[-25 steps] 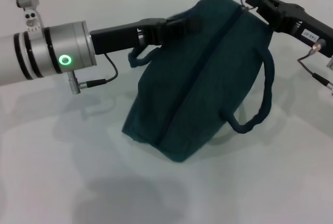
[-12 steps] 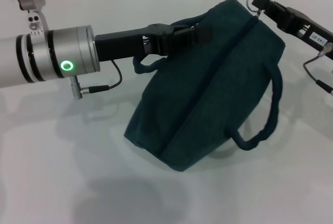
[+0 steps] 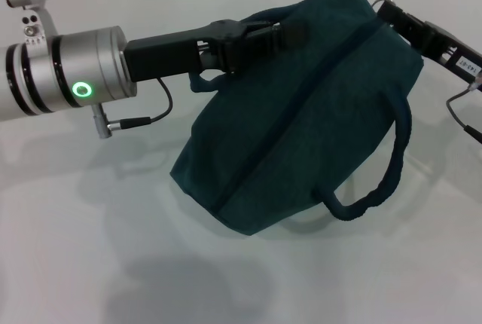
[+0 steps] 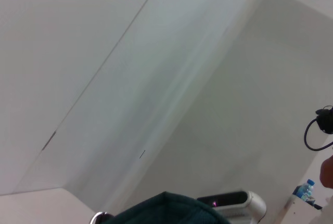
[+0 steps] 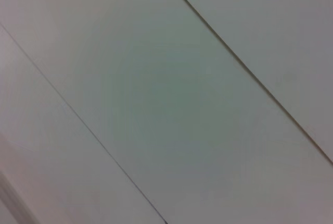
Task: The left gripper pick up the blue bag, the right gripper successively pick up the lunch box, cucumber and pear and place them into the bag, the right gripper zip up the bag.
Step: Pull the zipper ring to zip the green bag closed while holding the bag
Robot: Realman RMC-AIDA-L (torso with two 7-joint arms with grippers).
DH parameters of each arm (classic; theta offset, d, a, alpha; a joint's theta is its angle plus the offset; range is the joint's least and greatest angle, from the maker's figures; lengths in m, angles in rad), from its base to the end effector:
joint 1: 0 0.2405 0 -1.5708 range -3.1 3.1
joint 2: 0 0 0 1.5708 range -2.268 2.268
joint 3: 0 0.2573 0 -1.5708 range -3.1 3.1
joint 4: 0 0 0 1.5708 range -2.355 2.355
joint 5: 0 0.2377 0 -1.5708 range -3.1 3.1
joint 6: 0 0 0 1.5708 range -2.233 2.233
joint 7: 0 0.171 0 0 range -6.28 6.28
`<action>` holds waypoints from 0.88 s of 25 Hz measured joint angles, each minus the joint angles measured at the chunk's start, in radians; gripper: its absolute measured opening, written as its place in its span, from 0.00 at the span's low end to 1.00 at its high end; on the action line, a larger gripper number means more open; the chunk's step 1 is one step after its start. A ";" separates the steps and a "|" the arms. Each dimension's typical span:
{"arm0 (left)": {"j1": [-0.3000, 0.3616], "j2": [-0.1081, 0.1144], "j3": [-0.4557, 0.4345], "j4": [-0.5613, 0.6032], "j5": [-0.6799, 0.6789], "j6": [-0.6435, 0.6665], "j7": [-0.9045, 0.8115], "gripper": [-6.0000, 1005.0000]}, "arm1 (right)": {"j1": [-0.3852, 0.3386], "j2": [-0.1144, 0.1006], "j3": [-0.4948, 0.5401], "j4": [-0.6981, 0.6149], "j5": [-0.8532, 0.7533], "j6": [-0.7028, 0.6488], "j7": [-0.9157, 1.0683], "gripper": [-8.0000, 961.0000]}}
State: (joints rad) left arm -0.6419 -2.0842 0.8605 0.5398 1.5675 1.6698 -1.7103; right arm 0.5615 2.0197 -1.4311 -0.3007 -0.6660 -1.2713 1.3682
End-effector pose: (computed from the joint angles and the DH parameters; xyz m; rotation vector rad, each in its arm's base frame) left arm -0.1718 0.3748 -0.0264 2.6447 0.9332 1.3076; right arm 0.2338 0.4071 -0.0381 -2.1396 1.0686 1.3680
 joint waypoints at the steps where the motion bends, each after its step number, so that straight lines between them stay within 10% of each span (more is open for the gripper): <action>1: 0.000 0.000 0.000 0.000 -0.003 0.002 0.000 0.06 | 0.000 0.000 0.000 0.002 0.000 0.000 0.000 0.05; 22: -0.001 -0.002 -0.002 0.007 -0.039 0.020 0.047 0.06 | -0.001 -0.003 0.000 0.014 0.005 0.009 0.000 0.05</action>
State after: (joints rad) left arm -0.6429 -2.0862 0.8583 0.5472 1.5281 1.6896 -1.6633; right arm 0.5608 2.0170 -1.4311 -0.2871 -0.6610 -1.2627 1.3682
